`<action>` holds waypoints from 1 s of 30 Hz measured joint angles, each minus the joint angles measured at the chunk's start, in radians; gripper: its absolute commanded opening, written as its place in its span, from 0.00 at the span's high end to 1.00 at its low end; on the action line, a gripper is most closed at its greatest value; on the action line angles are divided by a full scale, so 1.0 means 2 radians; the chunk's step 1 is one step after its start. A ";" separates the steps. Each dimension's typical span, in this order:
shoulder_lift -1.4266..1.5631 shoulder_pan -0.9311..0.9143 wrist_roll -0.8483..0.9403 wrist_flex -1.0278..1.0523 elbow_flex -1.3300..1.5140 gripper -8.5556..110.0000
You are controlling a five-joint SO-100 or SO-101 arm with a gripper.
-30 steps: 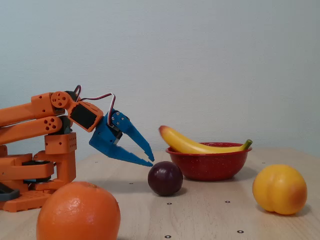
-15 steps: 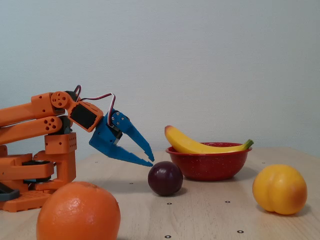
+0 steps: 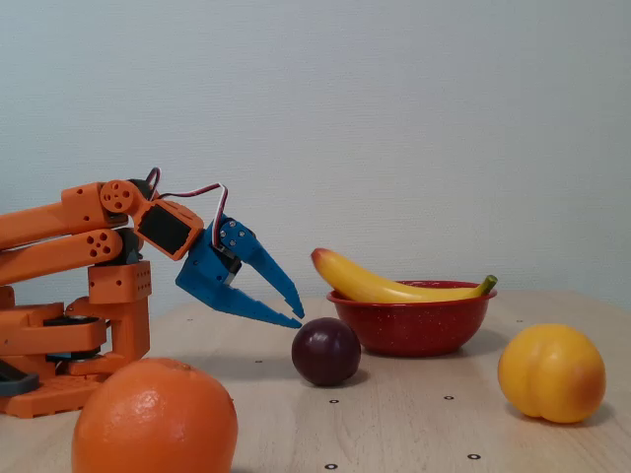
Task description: Put banana in the red bowl.
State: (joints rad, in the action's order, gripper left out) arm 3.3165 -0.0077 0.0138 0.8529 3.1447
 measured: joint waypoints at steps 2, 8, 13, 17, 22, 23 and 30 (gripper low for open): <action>0.000 -0.003 0.000 0.000 0.000 0.93; 0.000 -0.012 0.000 0.027 0.000 0.93; 0.000 -0.012 -0.033 0.086 -0.001 0.93; 0.000 -0.012 -0.042 0.127 -0.008 0.93; 0.000 -0.012 -0.049 0.161 -0.016 0.93; 0.000 -0.012 -0.050 0.161 -0.016 0.93; 0.000 -0.012 -0.050 0.163 -0.016 0.93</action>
State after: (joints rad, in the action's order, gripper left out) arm 3.3165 -0.0307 -0.0859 1.1796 3.1124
